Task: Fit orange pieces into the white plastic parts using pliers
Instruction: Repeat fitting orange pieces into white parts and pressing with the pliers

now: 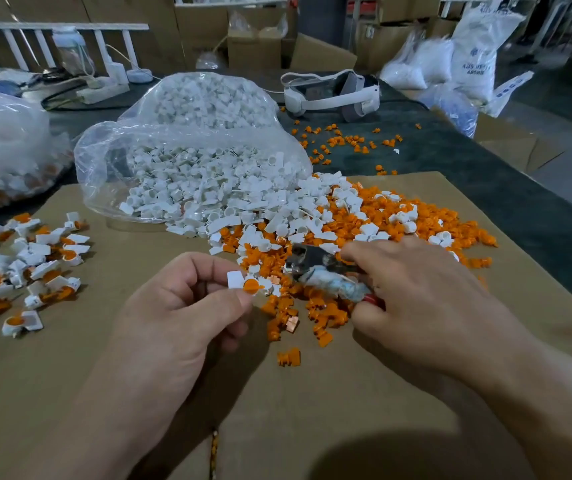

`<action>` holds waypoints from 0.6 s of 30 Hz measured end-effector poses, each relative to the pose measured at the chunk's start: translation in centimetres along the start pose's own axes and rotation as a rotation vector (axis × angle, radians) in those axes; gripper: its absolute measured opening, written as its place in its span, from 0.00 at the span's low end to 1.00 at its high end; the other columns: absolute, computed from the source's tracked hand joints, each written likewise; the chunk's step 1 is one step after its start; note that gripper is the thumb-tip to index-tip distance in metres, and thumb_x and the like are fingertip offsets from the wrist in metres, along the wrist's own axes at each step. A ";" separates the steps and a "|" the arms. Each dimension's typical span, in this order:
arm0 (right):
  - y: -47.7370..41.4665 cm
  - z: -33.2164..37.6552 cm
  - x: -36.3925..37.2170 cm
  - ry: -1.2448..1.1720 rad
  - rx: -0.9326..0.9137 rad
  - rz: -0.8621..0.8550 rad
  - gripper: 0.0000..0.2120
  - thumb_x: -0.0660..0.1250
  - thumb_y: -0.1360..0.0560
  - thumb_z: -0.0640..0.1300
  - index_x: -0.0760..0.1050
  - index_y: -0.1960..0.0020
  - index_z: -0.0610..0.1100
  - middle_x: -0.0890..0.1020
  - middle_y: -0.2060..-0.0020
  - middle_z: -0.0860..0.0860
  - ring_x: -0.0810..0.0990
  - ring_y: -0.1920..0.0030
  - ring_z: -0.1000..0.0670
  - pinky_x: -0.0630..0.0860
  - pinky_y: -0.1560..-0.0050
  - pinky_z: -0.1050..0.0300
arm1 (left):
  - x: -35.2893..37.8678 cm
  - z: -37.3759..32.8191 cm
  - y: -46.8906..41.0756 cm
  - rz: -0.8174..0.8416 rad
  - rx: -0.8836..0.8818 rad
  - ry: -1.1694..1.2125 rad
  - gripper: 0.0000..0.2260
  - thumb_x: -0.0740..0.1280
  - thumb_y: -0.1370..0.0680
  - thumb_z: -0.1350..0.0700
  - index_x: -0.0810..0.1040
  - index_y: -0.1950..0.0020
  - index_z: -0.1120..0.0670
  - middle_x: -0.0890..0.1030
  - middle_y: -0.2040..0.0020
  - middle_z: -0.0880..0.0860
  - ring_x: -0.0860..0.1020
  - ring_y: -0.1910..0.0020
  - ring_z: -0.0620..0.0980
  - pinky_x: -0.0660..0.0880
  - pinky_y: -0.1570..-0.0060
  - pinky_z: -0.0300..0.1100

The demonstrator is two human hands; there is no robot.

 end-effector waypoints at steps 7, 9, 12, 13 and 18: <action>0.7 1.8 -2.0 -0.131 -0.056 -0.027 0.16 0.58 0.27 0.60 0.69 0.41 0.58 0.74 0.55 0.60 0.70 0.54 0.57 0.69 0.56 0.61 | 0.0 -1.0 0.1 -0.007 0.063 0.088 0.10 0.78 0.37 0.59 0.84 0.59 0.48 0.80 0.70 0.52 0.78 0.72 0.45 0.75 0.74 0.35; 0.8 2.4 -1.4 -0.122 -0.086 0.029 0.14 0.58 0.27 0.59 0.69 0.42 0.59 0.74 0.54 0.60 0.70 0.53 0.57 0.71 0.53 0.58 | 0.0 -1.5 0.1 -0.010 0.086 0.100 0.11 0.78 0.38 0.60 0.84 0.60 0.48 0.80 0.70 0.52 0.78 0.73 0.44 0.75 0.74 0.34; 0.9 2.7 -1.3 -0.152 -0.101 0.046 0.16 0.56 0.27 0.59 0.69 0.41 0.60 0.74 0.52 0.61 0.71 0.50 0.56 0.71 0.51 0.57 | 0.1 -2.0 0.2 -0.006 0.112 0.102 0.14 0.80 0.42 0.60 0.84 0.61 0.48 0.80 0.69 0.54 0.78 0.73 0.44 0.74 0.76 0.33; 0.9 2.7 -1.3 -0.160 -0.101 0.049 0.18 0.54 0.28 0.60 0.69 0.40 0.60 0.74 0.52 0.61 0.71 0.50 0.56 0.71 0.50 0.58 | 0.1 -2.1 0.3 -0.006 0.116 0.106 0.14 0.80 0.42 0.60 0.84 0.61 0.48 0.80 0.69 0.54 0.78 0.74 0.44 0.73 0.76 0.32; 1.1 3.3 -1.6 -0.197 -0.138 0.054 0.22 0.52 0.30 0.60 0.71 0.39 0.58 0.76 0.51 0.61 0.73 0.50 0.55 0.72 0.49 0.55 | 0.3 -2.6 0.4 -0.010 0.154 0.093 0.09 0.77 0.41 0.53 0.84 0.62 0.48 0.79 0.70 0.54 0.76 0.75 0.44 0.70 0.79 0.31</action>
Point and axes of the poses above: each hand's wrist, its own y-axis away from the middle knuckle, its own x-axis out of the palm, z = x × y, the point moved 10 cm from there along -y, towards the middle knuckle
